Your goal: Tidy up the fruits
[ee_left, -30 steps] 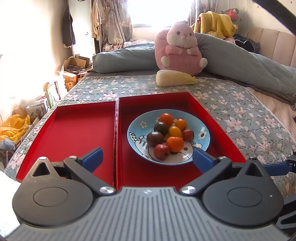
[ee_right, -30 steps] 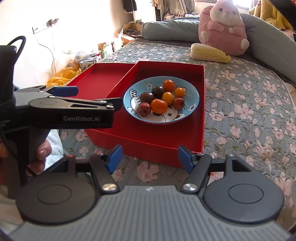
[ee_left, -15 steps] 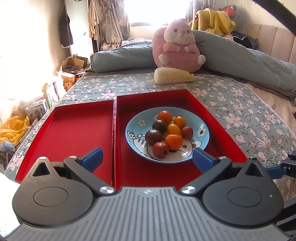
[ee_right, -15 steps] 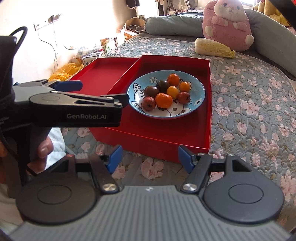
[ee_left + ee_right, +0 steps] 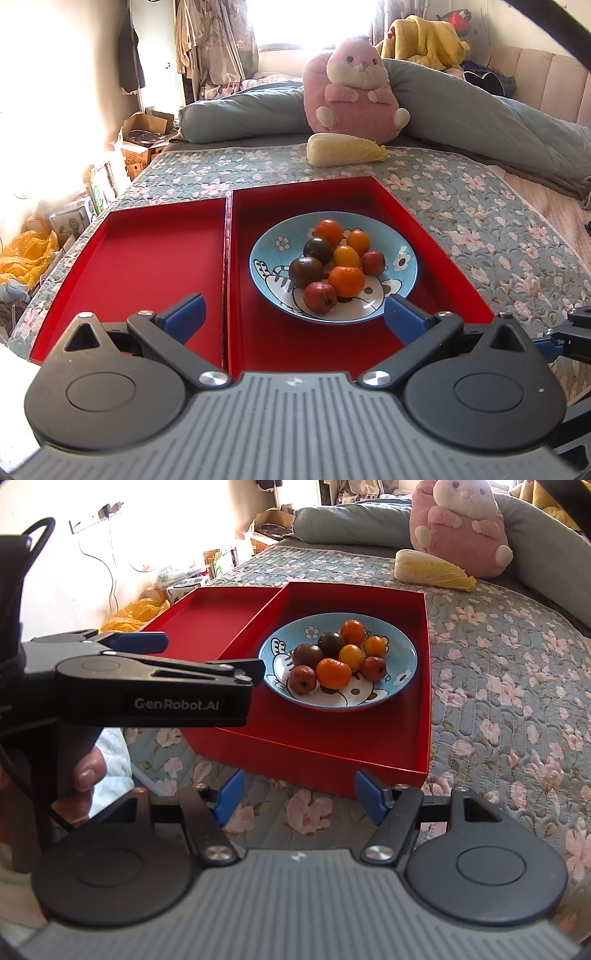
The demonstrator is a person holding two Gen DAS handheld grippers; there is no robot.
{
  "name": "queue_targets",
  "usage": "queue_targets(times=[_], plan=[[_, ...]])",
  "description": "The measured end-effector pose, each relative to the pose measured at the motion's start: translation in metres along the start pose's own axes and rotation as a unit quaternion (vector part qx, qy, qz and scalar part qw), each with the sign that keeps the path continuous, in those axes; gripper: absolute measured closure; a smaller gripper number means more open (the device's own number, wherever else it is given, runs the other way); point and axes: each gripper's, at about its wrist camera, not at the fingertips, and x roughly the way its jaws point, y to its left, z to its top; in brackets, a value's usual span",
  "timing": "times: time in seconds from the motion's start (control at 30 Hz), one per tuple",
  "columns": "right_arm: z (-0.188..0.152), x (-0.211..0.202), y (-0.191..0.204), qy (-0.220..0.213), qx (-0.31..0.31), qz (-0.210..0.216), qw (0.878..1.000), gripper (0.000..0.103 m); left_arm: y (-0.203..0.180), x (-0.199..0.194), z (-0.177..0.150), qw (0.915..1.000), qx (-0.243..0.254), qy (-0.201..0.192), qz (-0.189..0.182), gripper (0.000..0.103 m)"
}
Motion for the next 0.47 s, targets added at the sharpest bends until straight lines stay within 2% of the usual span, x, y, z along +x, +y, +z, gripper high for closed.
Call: queue_targets(times=[0.47], plan=[[-0.0020, -0.0016, -0.0008, -0.002, 0.002, 0.002, 1.000, 0.034, -0.0025, 0.0011, -0.0041, 1.0000, 0.001, -0.002, -0.007, 0.000]])
